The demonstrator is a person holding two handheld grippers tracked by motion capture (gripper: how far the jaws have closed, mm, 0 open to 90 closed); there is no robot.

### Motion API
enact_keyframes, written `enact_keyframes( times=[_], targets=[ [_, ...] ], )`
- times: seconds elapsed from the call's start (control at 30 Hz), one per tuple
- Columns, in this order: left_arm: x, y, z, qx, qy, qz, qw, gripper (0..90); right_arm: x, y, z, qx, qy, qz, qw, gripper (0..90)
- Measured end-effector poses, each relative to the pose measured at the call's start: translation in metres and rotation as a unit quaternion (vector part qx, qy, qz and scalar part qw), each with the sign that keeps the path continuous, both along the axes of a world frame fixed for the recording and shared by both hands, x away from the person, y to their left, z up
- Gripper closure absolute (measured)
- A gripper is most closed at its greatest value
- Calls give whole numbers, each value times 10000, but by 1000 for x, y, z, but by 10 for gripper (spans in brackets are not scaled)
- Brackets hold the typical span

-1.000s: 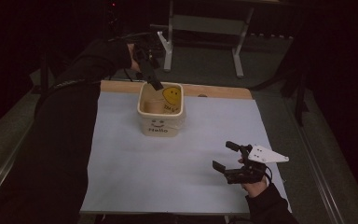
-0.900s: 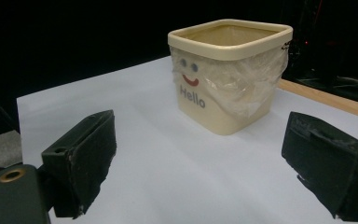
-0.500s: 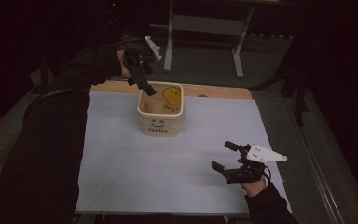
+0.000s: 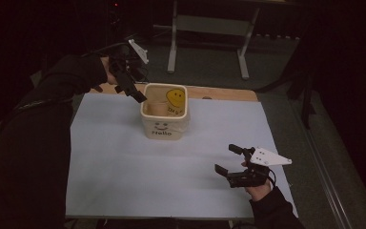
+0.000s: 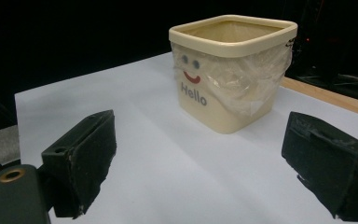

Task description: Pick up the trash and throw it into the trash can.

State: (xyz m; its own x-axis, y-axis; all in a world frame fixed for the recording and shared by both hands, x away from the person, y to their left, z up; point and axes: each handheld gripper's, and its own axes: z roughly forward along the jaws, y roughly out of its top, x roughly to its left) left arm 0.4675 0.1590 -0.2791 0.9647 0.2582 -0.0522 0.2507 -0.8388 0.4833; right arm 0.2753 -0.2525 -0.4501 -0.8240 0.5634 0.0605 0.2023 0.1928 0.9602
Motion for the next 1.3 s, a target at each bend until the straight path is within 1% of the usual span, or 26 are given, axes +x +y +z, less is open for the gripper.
enact_keyframes(
  times=[0.13,0.2,0.23,0.27,0.3,0.37,0.43,0.5,0.53,0.6,0.67,0.7,0.77,0.8,0.83,0.87,0.9,0.97,1.03,1.23,1.27,1.3],
  targets=[
    [-3,5,-5,32,39,-15,10000,6,1,1,0,-15,3,3,10000,97],
    [-6,9,-10,-2,77,-12,10000,6,1,1,-1,-8,18,-6,10000,97],
    [-7,11,-12,8,19,-37,10000,6,1,1,-1,-6,23,-4,10000,97],
    [-8,12,-13,-38,23,-37,10000,6,1,1,-1,-15,24,-7,10000,97],
    [-8,12,-13,-38,23,-37,10000,6,1,1,-1,-15,24,-7,10000,97],
    [-12,15,-18,-132,86,-82,9998,6,1,1,-1,-20,24,-6,10000,97],
    [-16,17,-22,-168,125,-109,9997,6,1,0,-1,-12,27,-5,10000,97],
    [-17,18,-23,-193,114,-129,9997,6,1,0,-1,-1,28,-5,10000,98],
    [-21,20,-26,-272,147,-170,9994,6,1,0,-1,1,26,-6,10000,97],
    [-24,23,-30,-314,163,-192,9992,6,1,0,-1,1,29,-8,10000,97],
    [-29,25,-33,-296,168,-225,9992,6,1,0,-1,-13,25,-5,10000,98],
    [-31,26,-35,-329,200,-257,9989,6,1,0,-1,-16,22,-4,10000,97],
    [-35,28,-37,-349,179,-290,9988,6,1,0,-1,-15,26,-7,10000,97],
    [-35,28,-37,-349,179,-290,9988,6,1,0,-1,-15,26,-7,10000,97],
    [-40,32,-40,-453,206,-237,9985,6,1,0,-1,-18,26,-10,10000,97],
    [-41,34,-41,-452,219,-253,9984,6,1,0,-1,-15,24,-10,10000,97],
    [-43,36,-42,-447,188,-256,9985,6,1,1,-1,-21,23,-14,10000,97],
    [-47,40,-44,-456,215,-225,9985,6,1,1,-1,-26,22,-12,10000,98],
    [-51,44,-47,-500,215,-224,9983,6,1,1,-1,-28,21,-14,10000,97],
    [-67,53,-58,-550,275,-308,9976,6,1,1,0,-34,16,-18,10000,97],
    [-67,53,-58,-550,275,-308,9976,6,1,1,0,-41,17,-19,10000,97],
    [-70,58,-62,-608,317,-283,9972,6,1,1,-1,-43,16,-19,10000,97]
  ],
)
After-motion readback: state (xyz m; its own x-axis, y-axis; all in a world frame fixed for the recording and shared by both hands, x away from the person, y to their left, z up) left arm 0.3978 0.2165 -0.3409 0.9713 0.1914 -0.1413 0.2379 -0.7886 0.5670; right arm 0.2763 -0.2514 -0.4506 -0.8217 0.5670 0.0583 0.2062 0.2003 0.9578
